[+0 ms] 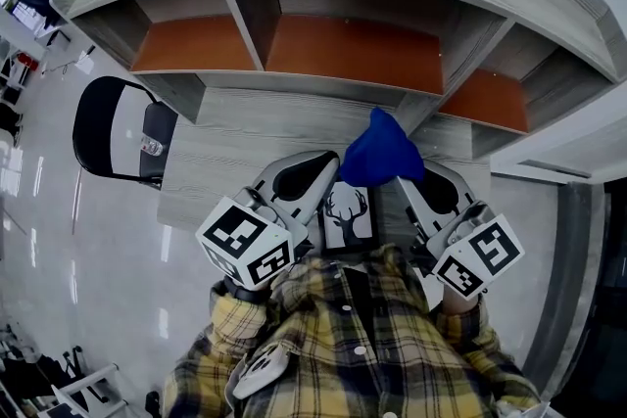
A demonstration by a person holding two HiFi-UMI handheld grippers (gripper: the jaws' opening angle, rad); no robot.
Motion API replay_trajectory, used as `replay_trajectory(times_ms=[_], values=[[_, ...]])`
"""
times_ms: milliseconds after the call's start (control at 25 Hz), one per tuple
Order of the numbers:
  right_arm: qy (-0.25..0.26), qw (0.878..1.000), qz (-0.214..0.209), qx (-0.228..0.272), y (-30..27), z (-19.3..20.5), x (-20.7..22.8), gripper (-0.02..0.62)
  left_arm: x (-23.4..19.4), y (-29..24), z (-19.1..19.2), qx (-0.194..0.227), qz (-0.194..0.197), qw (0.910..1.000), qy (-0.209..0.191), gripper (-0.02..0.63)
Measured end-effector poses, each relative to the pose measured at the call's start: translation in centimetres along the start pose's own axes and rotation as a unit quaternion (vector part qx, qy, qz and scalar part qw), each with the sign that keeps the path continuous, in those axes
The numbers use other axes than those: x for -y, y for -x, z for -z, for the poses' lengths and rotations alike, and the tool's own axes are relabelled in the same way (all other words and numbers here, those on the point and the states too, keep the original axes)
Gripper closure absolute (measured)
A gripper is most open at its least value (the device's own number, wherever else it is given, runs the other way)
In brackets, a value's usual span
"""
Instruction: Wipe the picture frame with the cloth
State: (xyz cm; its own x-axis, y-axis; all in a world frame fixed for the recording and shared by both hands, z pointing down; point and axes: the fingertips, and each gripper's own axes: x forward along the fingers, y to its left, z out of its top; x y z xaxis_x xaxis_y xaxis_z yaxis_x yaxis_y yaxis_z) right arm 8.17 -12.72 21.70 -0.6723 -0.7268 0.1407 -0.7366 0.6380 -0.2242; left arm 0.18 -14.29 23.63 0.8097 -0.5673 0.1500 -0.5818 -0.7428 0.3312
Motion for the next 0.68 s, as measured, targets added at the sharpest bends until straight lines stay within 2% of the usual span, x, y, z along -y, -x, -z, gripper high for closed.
replay_trajectory(times_ms=[680], values=[[0.000,1.000,-0.020,-0.021,-0.4,1.1,-0.6,0.555,0.0,-0.3,0.3,-0.002,0.003,1.0000,0.002,0.601]])
